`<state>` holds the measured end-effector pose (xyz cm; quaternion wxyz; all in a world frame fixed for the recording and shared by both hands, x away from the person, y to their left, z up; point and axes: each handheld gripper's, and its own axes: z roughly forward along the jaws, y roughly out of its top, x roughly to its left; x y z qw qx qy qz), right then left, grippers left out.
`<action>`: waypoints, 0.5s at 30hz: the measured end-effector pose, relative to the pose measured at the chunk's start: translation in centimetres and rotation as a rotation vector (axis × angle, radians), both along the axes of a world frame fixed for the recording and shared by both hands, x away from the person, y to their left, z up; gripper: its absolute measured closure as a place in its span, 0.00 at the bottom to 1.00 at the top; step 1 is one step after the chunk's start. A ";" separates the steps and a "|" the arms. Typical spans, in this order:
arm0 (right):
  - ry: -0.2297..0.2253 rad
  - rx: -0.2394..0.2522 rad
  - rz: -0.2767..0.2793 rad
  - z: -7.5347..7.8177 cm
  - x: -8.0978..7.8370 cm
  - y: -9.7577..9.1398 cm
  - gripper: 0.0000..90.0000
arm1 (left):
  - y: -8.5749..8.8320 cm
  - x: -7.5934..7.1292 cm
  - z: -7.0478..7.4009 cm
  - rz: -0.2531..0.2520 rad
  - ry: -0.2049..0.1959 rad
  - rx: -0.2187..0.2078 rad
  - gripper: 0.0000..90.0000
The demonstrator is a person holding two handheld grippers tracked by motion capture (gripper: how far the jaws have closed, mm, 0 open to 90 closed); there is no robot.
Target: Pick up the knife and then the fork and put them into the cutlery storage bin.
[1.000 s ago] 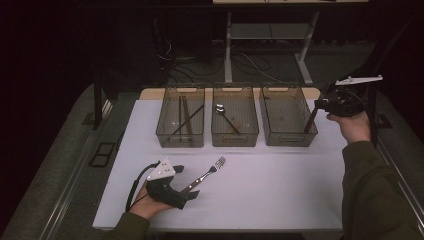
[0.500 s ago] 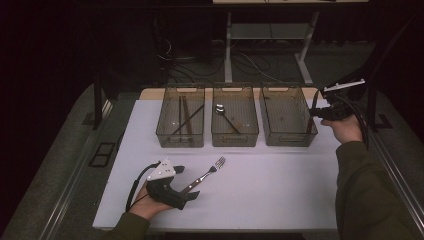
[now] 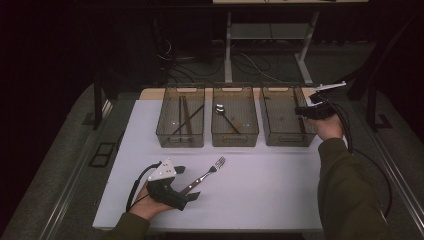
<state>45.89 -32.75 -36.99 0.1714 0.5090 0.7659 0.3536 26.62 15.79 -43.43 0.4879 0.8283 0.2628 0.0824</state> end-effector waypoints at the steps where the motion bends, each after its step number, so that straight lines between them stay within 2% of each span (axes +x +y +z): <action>1: 0.003 0.003 -0.002 -0.2 0.2 0.3 0.96 | 0.0 0.0 0.0 -0.001 -0.001 0.001 0.00; 3: 0.014 0.008 0.000 -0.6 0.5 0.8 0.94 | 0.0 0.0 0.0 -0.001 -0.002 0.000 0.00; 6: 0.046 0.003 -0.012 -1.4 0.8 1.3 0.82 | 0.0 0.0 0.1 -0.001 0.000 0.000 0.00; 8: 0.058 0.019 -0.014 -1.6 0.8 1.4 0.74 | 0.0 0.0 0.1 -0.001 0.000 -0.001 0.00; 13: 0.034 0.047 -0.020 -1.2 0.4 1.0 0.60 | 0.0 0.0 0.0 -0.002 0.001 0.000 0.00; 15: 0.022 0.074 -0.011 -0.9 0.2 0.8 0.56 | -0.1 0.0 0.0 -0.003 0.001 0.001 0.00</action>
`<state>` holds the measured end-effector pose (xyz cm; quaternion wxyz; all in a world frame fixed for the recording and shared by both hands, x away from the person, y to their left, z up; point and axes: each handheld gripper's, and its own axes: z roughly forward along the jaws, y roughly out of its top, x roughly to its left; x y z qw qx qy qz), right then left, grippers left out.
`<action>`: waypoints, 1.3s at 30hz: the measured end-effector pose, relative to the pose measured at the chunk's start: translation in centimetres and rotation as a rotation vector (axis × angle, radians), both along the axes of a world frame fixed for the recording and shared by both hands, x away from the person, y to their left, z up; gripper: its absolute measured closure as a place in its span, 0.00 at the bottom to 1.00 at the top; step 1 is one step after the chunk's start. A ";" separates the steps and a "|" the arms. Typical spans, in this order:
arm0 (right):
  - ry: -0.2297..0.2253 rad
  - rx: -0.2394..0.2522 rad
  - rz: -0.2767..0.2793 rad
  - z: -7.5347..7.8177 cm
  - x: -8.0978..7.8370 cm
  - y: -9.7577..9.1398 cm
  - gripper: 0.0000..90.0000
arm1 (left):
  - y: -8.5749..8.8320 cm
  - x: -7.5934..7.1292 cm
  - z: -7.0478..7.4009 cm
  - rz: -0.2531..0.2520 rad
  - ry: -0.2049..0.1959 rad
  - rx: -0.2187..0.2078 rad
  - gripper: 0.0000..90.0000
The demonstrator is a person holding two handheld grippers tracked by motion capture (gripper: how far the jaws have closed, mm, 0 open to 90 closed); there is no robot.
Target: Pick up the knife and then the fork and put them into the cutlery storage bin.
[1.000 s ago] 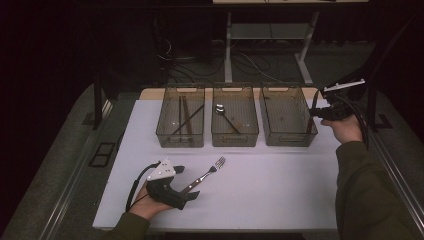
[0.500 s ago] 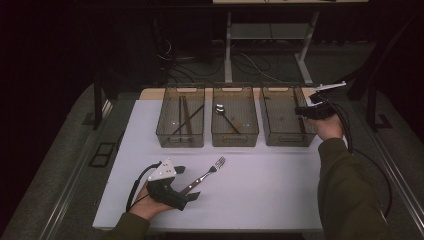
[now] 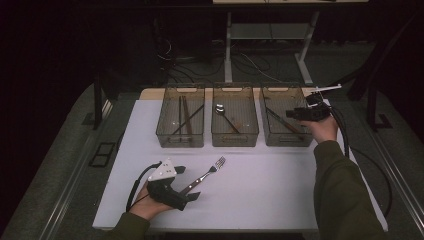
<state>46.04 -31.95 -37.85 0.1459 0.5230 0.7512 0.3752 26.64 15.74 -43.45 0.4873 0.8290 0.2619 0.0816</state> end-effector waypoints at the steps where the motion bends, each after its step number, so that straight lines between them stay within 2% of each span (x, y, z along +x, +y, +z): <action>1: -0.010 0.013 0.000 0.2 -0.2 0.0 0.54 | 0.0 0.0 0.0 0.001 0.001 0.000 0.00; 5: -0.064 0.042 0.018 0.6 -1.3 -0.1 0.46 | 0.0 0.0 0.0 0.004 0.002 0.000 0.00; 9: -0.087 0.078 0.031 0.7 -2.7 -0.2 0.34 | 0.0 0.0 -0.1 0.005 0.002 0.004 0.00; 12: -0.113 0.063 0.039 0.8 -4.1 0.0 0.28 | 0.0 0.0 -0.1 0.005 0.004 0.007 0.00; 16: -0.137 0.049 0.081 0.8 -5.9 0.4 0.20 | 0.0 0.1 -0.1 0.005 0.006 0.013 0.00; 18: -0.150 0.038 0.095 0.7 -6.9 0.6 0.13 | 0.0 0.1 -0.2 0.003 0.005 0.015 0.00; 20: -0.155 0.044 0.105 0.7 -7.9 0.9 0.11 | 0.0 0.1 -0.2 0.005 0.007 0.016 0.00; 24: -0.194 0.072 0.129 0.4 -9.9 1.2 0.11 | 0.0 0.1 -0.2 0.004 0.006 0.021 0.00; 29: -0.178 0.067 0.161 -0.2 -11.8 2.0 0.11 | 0.0 0.1 -0.2 0.010 0.009 0.026 0.00; 39: -0.180 0.080 0.206 -2.2 -15.5 3.5 0.11 | 0.0 0.2 -0.2 0.013 0.017 0.030 0.01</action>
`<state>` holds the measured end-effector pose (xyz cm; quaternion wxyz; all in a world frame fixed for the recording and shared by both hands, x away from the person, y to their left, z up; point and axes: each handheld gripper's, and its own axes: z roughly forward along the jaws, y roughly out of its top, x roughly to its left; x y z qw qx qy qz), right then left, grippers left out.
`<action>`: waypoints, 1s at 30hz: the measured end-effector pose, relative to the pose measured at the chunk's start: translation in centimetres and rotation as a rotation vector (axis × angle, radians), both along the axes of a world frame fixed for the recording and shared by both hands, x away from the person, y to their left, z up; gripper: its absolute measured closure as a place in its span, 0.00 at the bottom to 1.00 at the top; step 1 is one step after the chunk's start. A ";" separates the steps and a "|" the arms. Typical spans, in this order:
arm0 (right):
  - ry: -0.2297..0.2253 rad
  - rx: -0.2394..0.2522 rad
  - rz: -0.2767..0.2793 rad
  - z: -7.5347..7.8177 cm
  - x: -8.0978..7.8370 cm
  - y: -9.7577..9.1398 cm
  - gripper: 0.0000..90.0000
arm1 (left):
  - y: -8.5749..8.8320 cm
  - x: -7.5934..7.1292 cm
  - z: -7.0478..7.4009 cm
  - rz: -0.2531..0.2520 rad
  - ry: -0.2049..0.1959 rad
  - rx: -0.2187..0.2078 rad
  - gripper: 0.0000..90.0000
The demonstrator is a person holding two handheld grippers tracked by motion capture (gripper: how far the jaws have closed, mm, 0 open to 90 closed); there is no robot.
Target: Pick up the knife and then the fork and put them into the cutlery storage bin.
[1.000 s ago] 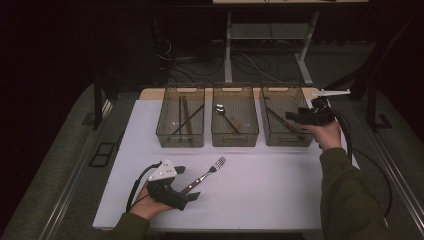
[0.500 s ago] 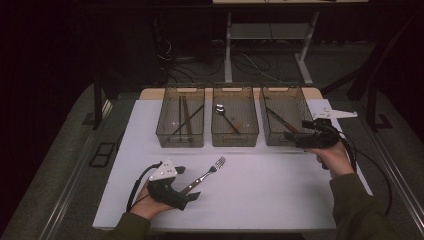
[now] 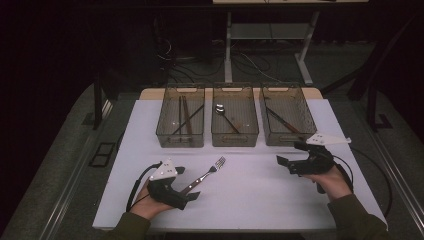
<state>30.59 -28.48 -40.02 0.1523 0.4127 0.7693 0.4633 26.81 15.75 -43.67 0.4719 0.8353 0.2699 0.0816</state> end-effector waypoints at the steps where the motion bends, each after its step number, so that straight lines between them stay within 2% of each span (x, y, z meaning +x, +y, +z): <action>1: -0.004 0.001 0.000 -0.3 -0.4 0.1 0.11 | 0.0 0.0 0.0 -0.001 0.003 0.002 0.01; 6: 0.004 0.001 0.025 -2.1 -1.9 0.6 0.11 | -0.1 -0.1 0.1 0.003 -0.003 0.011 0.02; 10: 0.027 -0.019 0.054 -3.3 -2.9 1.2 0.11 | 0.1 0.1 0.3 0.016 0.002 0.013 0.06; 18: 0.020 -0.060 0.077 -4.0 -4.5 1.1 0.11 | -0.2 0.6 0.9 0.038 0.008 0.030 0.18; 21: 0.032 -0.063 0.073 -4.2 -4.6 0.7 0.11 | -0.5 0.9 1.1 0.036 0.011 0.044 0.26; 26: 0.033 -0.061 0.072 -4.2 -4.7 0.5 0.11 | -1.5 1.8 1.1 0.043 0.038 0.077 0.46; 30: 0.039 -0.072 0.067 -4.4 -4.5 0.5 0.11 | -2.7 2.3 0.5 0.046 0.066 0.151 0.58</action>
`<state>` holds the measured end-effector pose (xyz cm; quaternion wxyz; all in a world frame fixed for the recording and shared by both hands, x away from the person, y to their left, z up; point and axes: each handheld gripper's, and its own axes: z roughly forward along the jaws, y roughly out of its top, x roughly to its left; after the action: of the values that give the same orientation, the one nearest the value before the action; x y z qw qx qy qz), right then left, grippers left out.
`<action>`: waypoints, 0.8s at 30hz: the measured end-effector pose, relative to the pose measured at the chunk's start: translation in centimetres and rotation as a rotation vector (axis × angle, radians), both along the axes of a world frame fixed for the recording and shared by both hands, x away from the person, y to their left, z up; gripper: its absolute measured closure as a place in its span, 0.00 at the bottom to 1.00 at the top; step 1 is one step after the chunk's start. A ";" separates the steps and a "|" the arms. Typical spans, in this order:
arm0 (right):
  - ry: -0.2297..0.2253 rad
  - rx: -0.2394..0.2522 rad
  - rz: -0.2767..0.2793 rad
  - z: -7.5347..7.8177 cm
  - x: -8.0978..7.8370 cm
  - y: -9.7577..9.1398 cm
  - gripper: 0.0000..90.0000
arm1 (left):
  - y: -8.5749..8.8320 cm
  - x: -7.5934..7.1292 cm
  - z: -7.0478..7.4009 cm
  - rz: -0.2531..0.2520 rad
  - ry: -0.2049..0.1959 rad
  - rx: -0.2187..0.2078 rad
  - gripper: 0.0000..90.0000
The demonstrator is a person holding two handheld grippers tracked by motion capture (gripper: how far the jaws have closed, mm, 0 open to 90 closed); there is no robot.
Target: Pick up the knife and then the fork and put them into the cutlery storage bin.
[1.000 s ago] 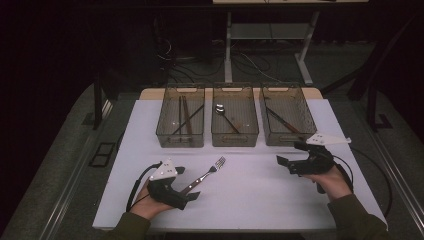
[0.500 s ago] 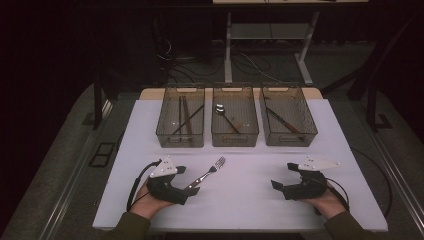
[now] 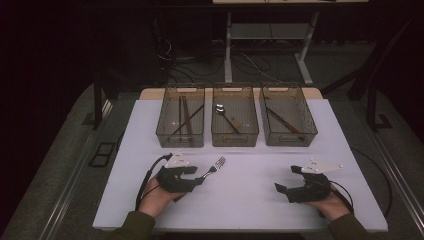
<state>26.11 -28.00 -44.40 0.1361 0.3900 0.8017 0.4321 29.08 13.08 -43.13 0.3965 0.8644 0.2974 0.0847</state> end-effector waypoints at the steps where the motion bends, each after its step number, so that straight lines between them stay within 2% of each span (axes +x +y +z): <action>1: -0.002 -0.002 -0.004 0.0 0.1 0.0 0.11 | -0.1 0.0 -0.1 -0.003 0.002 0.022 0.61; 7: -0.009 0.005 -0.004 0.1 0.0 -0.1 0.11 | -0.1 0.0 -0.5 0.018 0.017 0.046 0.73; 17: -0.012 0.008 -0.004 0.2 0.0 0.0 0.11 | -0.4 0.1 -1.4 0.027 0.036 0.076 0.79; 19: -0.013 0.009 -0.003 0.2 0.0 0.0 0.11 | -0.4 0.1 -1.5 0.026 0.033 0.073 0.80; 24: -0.014 0.007 -0.003 0.2 0.1 0.0 0.11 | -0.6 -0.3 -1.7 0.021 -0.007 0.087 0.82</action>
<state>26.21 -27.99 -44.24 0.1409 0.3887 0.7986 0.4375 28.80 12.47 -44.81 0.3587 0.8773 0.3012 0.1046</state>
